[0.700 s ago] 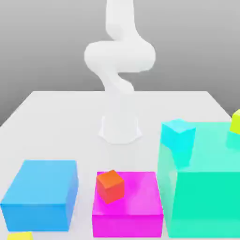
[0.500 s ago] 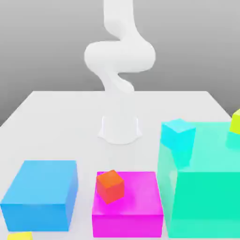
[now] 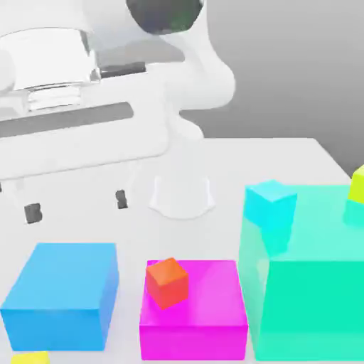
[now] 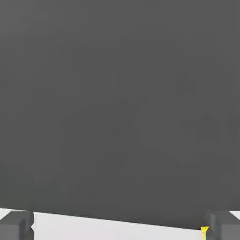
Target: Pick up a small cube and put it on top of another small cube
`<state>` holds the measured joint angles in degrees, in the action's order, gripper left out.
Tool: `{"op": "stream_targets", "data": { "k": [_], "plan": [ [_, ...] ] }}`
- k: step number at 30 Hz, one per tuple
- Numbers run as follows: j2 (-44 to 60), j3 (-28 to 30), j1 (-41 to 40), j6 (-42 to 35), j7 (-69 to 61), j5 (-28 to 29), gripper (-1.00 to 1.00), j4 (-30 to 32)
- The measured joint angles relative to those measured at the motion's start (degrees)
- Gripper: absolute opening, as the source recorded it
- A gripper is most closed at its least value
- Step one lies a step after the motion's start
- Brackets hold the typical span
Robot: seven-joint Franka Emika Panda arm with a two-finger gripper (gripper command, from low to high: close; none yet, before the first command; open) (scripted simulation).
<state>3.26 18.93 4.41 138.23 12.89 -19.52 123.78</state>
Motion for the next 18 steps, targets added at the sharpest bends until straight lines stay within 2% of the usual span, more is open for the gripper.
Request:
{"op": "stream_targets", "data": {
  "k": [6,13,17,18],
  "plan": [
    [11.4,0.3,-2.8,2.5,-6.0,-1.4,0.0,-1.8],
    [23.1,1.7,-5.6,6.5,-10.4,1.1,0.0,-3.5],
    [31.2,-0.8,-8.2,11.7,-13.0,-1.1,0.0,-5.4],
    [32.7,-1.5,-8.8,12.8,-13.5,-1.8,-1.0,-5.8]
  ]
}}
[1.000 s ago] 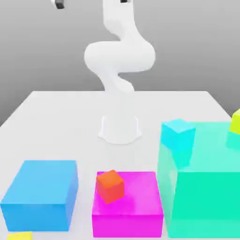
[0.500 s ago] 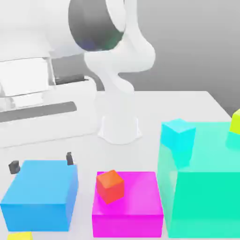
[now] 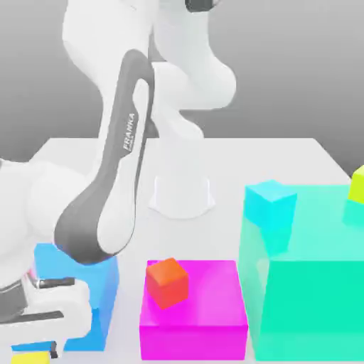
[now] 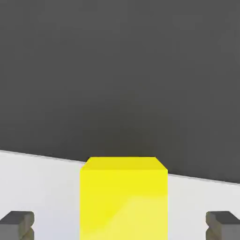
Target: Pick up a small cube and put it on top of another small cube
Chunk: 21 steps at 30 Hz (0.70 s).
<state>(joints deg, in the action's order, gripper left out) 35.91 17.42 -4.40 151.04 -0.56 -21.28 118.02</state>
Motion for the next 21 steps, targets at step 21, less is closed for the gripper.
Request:
{"op": "stream_targets", "data": {
  "k": [21],
  "plan": [
    [-23.8,2.5,10.2,-11.6,14.0,5.7,-1.0,14.3]
  ]
}}
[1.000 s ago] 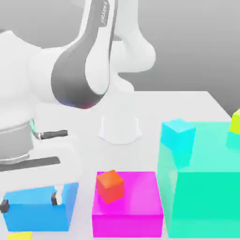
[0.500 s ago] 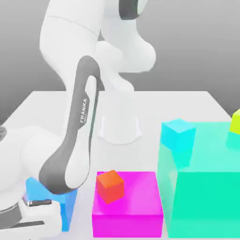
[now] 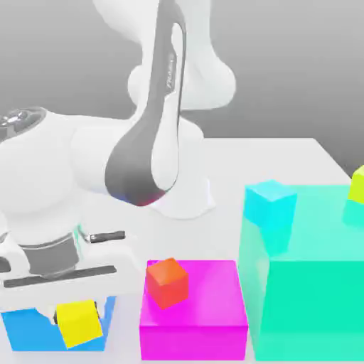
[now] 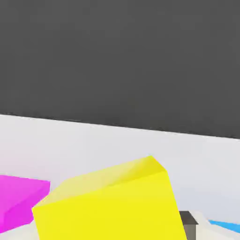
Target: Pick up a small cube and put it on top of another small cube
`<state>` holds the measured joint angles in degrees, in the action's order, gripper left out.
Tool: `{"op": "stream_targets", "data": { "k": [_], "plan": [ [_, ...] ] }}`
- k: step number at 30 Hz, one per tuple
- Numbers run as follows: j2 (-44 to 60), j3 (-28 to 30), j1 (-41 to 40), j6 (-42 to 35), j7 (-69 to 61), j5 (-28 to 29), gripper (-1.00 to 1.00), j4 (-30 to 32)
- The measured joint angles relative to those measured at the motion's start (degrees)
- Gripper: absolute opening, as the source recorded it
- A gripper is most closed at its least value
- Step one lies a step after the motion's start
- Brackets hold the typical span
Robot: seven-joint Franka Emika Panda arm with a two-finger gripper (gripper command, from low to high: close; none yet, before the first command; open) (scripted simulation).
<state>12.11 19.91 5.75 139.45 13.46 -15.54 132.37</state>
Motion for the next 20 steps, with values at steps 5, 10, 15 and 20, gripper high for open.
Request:
{"op": "stream_targets", "data": {
  "k": [5,10,15,20],
  "plan": [
    [-10.0,-1.2,3.7,-1.6,9.2,6.4,-1.0,6.7],
    [-20.6,-3.9,5.0,-2.9,20.3,15.4,-1.0,13.4],
    [-19.3,-5.7,4.9,3.7,24.1,18.0,-1.0,17.9],
    [-16.5,-5.6,5.1,7.4,23.5,17.3,1.0,18.8]
  ]
}}
